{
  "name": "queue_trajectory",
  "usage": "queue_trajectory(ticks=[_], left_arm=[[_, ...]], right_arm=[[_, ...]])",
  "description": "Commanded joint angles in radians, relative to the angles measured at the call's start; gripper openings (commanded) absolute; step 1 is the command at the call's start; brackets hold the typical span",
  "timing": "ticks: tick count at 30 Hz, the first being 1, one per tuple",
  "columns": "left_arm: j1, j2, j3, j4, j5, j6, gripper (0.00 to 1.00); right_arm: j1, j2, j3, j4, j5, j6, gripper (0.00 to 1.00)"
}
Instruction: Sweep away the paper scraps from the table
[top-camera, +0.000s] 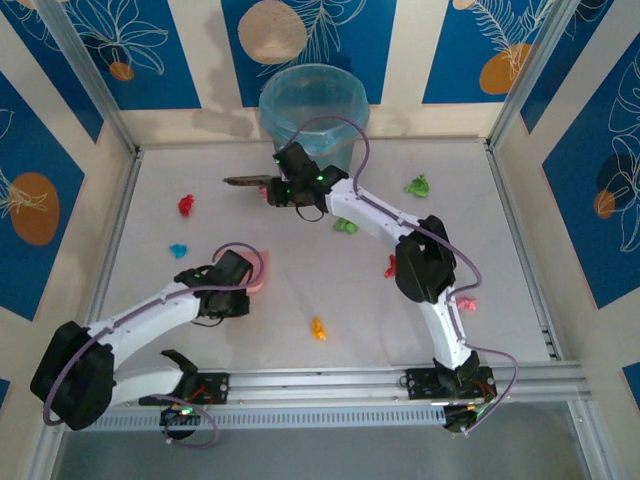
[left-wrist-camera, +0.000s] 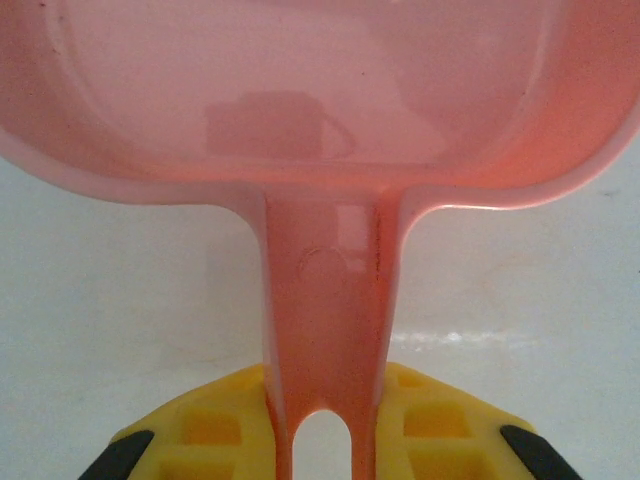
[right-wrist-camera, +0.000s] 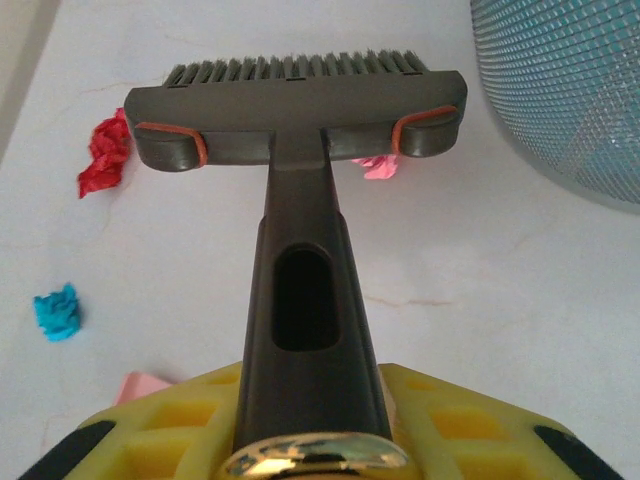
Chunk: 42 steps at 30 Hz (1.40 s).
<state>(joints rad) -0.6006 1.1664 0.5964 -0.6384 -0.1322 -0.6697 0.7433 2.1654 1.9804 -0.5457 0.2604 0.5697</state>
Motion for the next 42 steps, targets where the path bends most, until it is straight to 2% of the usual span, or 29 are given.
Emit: queue_trajectory(ticks=[1,6,15,23,33,38,42], left_arm=[[-0.010,0.029,0.041,0.008,-0.030,0.036,0.00],[-0.005,0.071,0.061,0.006,-0.047,0.059,0.00],[0.019,0.109,0.077,0.027,-0.050,0.081,0.00],[0.033,0.120,0.054,0.072,-0.053,0.096,0.00],[0.034,0.132,0.028,0.117,-0.039,0.097,0.00],[0.035,0.113,0.014,0.131,-0.038,0.099,0.00],[0.034,0.088,0.004,0.136,-0.047,0.100,0.00]], right_arm=[[0.010,0.020,0.054,-0.033,-0.043,-0.011,0.00],[0.010,-0.015,-0.012,-0.049,-0.096,0.053,0.00],[0.059,-0.244,-0.315,0.045,-0.228,0.234,0.00],[0.073,-0.415,-0.567,0.188,-0.403,0.403,0.00],[0.054,-0.562,-0.762,0.389,-0.558,0.601,0.00],[0.053,-0.634,-0.820,0.408,-0.545,0.622,0.00],[0.051,-0.719,-0.838,0.337,-0.450,0.568,0.00]])
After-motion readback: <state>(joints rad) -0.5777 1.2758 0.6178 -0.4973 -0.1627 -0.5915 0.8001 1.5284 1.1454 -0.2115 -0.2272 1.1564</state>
